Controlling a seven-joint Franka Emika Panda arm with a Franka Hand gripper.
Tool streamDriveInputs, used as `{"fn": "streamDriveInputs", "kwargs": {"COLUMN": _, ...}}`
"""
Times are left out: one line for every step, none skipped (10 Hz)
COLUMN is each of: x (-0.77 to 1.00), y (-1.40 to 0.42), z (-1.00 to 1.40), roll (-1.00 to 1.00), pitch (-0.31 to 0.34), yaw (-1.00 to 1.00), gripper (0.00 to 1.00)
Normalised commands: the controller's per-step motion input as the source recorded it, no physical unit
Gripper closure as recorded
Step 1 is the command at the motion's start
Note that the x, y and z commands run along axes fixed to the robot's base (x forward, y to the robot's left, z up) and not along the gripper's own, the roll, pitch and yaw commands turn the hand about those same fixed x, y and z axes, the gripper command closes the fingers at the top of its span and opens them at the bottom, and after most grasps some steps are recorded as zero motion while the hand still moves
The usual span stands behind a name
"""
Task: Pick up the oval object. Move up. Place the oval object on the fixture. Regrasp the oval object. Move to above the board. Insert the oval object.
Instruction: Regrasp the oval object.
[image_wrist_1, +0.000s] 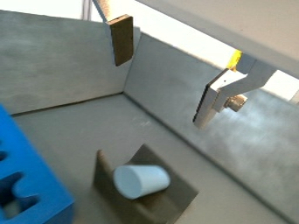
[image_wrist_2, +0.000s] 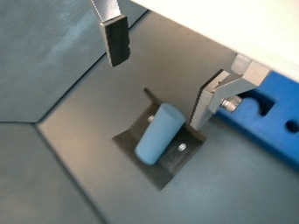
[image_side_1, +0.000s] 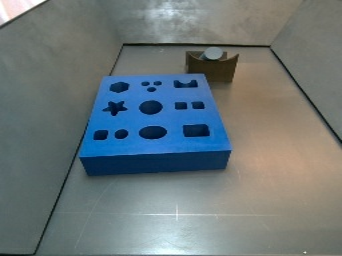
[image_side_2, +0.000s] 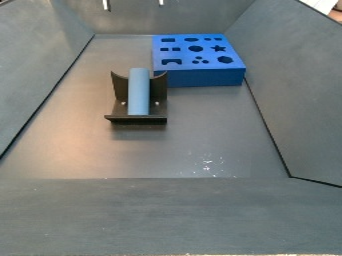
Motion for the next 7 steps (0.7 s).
{"fn": "streamDriveInputs", "kwargs": {"x": 0.05, "y": -0.03, "z": -0.01, "roll": 1.0, "pitch": 0.045, "yaw": 0.03, "gripper": 0.0}}
{"fn": "streamDriveInputs", "kwargs": {"x": 0.07, "y": -0.03, "z": -0.01, "roll": 1.0, "pitch": 0.064, "yaw": 0.03, "gripper": 0.0}}
{"fn": "streamDriveInputs", "kwargs": {"x": 0.08, "y": -0.04, "z": -0.02, "roll": 1.0, "pitch": 0.094, "yaw": 0.05, "gripper": 0.0}}
{"fn": "streamDriveInputs", "kwargs": {"x": 0.09, "y": -0.04, "z": -0.02, "roll": 1.0, "pitch": 0.125, "yaw": 0.07, "gripper": 0.0}}
{"fn": "streamDriveInputs", "kwargs": {"x": 0.1, "y": -0.04, "z": -0.02, "roll": 1.0, "pitch": 0.158, "yaw": 0.1, "gripper": 0.0}}
{"fn": "streamDriveInputs", "kwargs": {"x": 0.1, "y": -0.04, "z": -0.02, "roll": 0.78, "pitch": 0.162, "yaw": 0.12, "gripper": 0.0}}
{"fn": "streamDriveInputs", "kwargs": {"x": 0.1, "y": -0.04, "z": -0.02, "roll": 0.59, "pitch": 0.152, "yaw": 0.15, "gripper": 0.0}}
